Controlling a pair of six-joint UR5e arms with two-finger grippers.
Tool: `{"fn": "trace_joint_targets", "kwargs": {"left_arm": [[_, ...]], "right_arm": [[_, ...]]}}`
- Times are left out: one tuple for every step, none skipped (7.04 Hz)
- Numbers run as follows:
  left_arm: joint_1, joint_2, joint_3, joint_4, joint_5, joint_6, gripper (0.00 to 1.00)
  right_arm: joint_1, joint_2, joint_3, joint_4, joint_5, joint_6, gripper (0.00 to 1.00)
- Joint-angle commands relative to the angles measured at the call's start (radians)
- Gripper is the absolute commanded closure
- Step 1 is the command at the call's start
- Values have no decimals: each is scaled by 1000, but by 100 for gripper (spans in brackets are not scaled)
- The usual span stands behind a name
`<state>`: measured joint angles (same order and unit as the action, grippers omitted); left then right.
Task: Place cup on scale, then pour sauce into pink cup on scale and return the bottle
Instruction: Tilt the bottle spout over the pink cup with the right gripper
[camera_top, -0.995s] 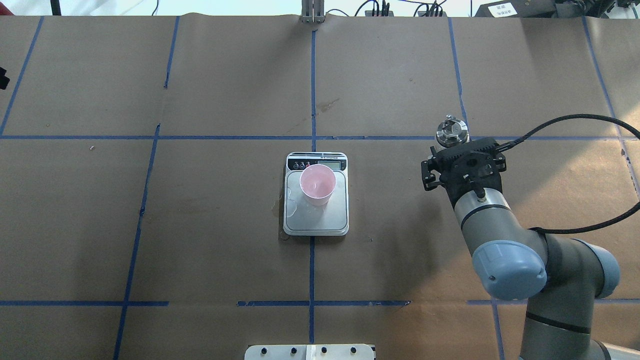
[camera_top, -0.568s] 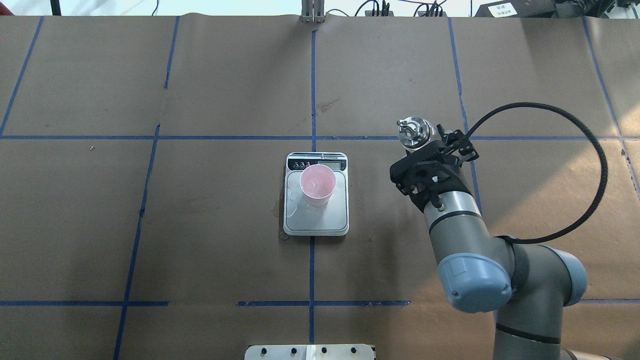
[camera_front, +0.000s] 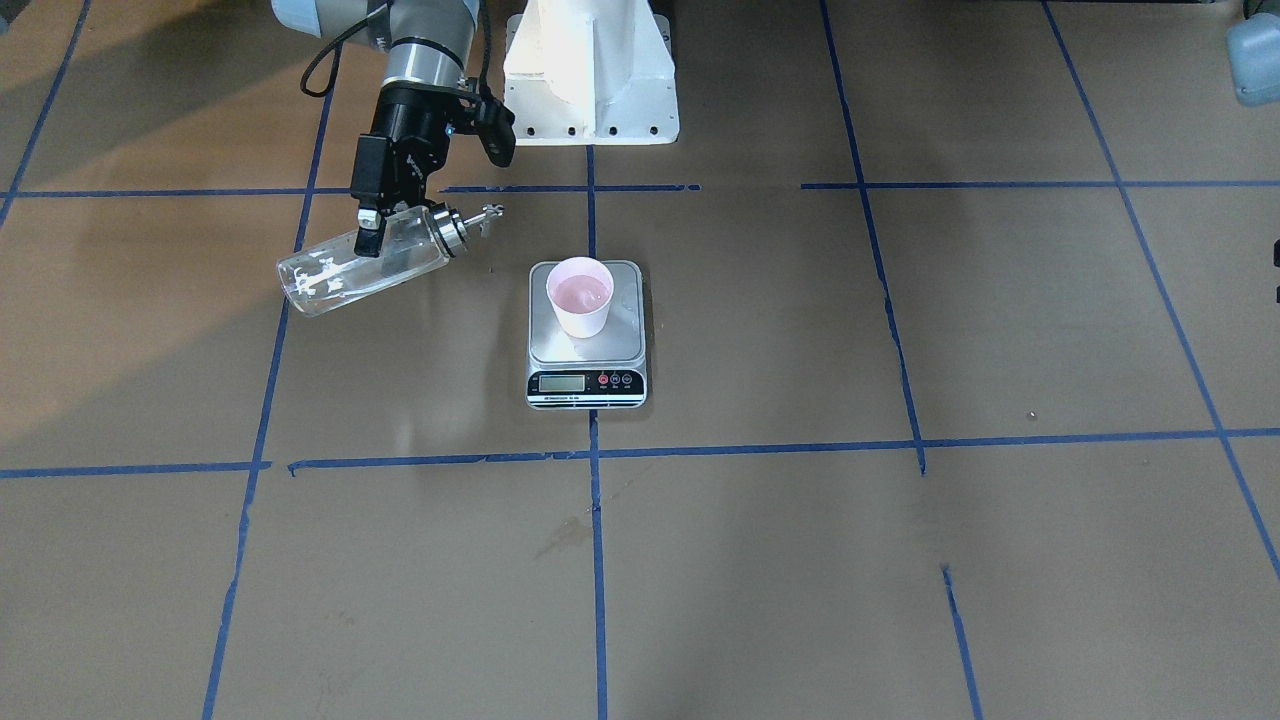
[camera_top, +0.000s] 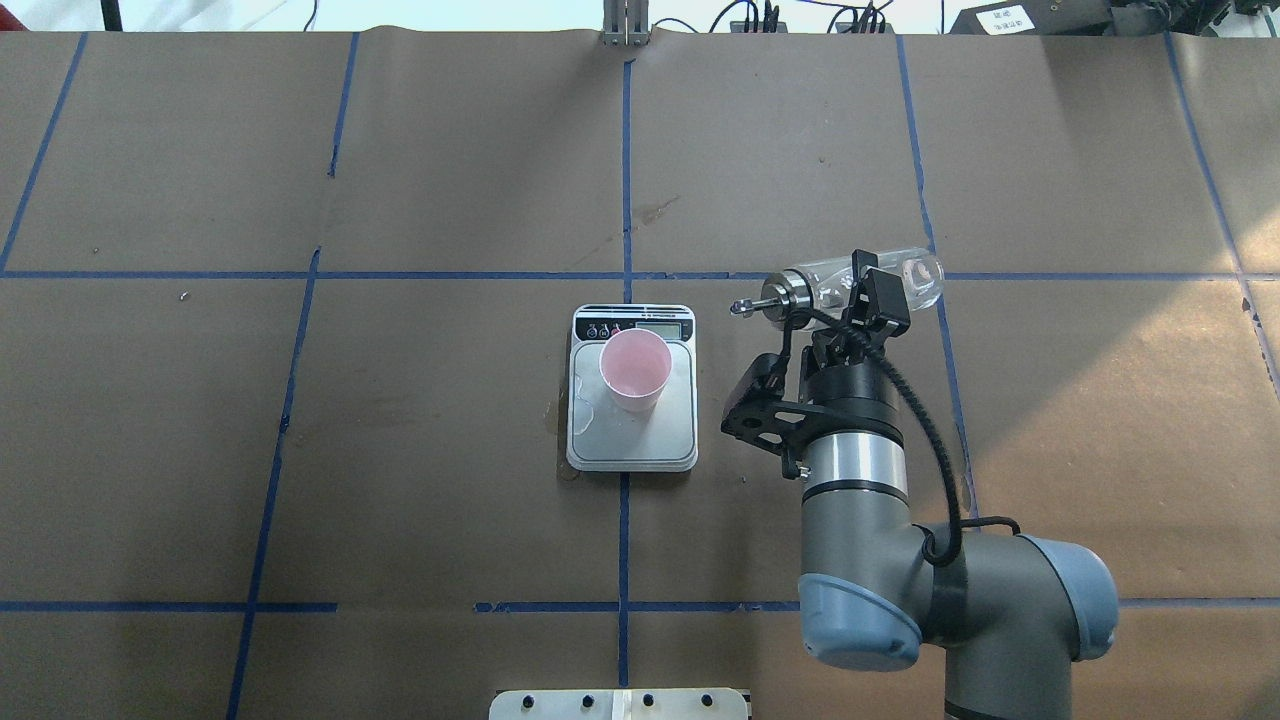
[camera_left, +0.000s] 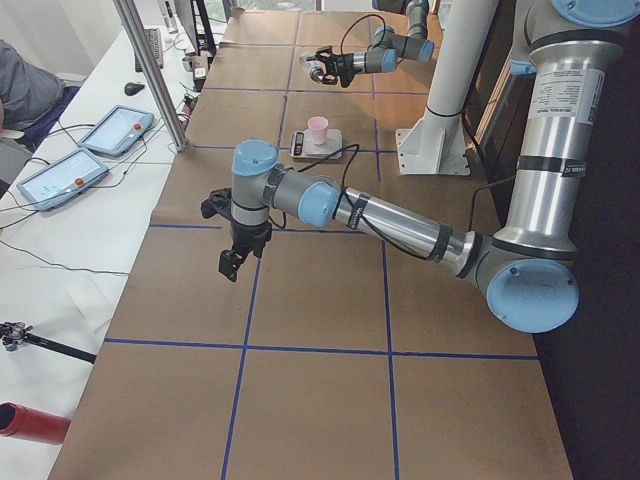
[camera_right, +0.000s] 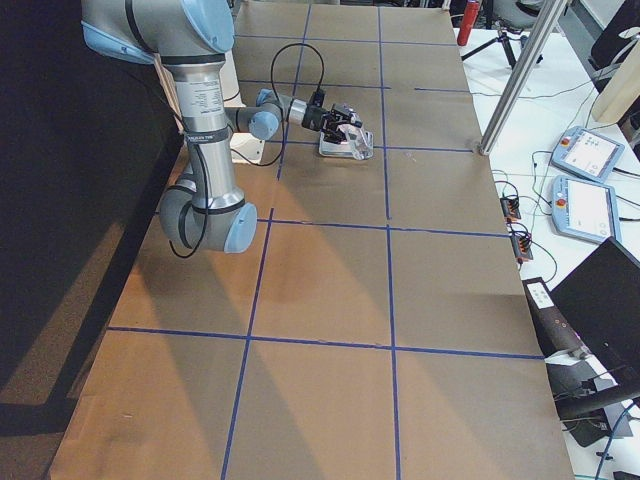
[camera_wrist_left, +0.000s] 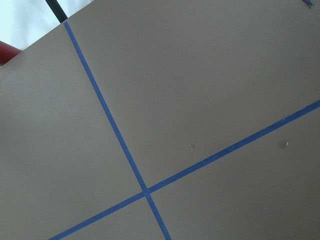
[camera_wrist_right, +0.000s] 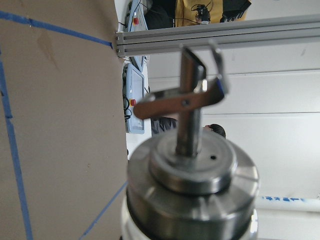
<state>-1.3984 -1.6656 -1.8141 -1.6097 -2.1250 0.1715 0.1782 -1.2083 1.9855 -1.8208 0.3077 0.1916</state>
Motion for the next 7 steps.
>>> {"fn": "trace_joint_targets", "kwargs": {"left_arm": [[-1,3,7,-3,2,26,0],[-1,3,12,-3,4,26,0],[-2,3,13,-3,4,26,0],[-4,3,24,-4,4,28,0],[-4,3,41,-31,4,28,0],[-4,3,59,-57,4,28,0],[-5,3,59,-59,0,28,0]], "right_arm": [[-5,81,-33,-197,-33,-40,100],[-8,82,-36,-224,-35,-79,100],[-8,82,-36,-227,-42,-116,100],[-8,82,-39,-227,-51,-191,100],[-8,87,-39,-227,-59,-208,100],[-8,99,-45,-227,-61,-239,100],[-5,101,-45,-227,-93,-333,100]]}}
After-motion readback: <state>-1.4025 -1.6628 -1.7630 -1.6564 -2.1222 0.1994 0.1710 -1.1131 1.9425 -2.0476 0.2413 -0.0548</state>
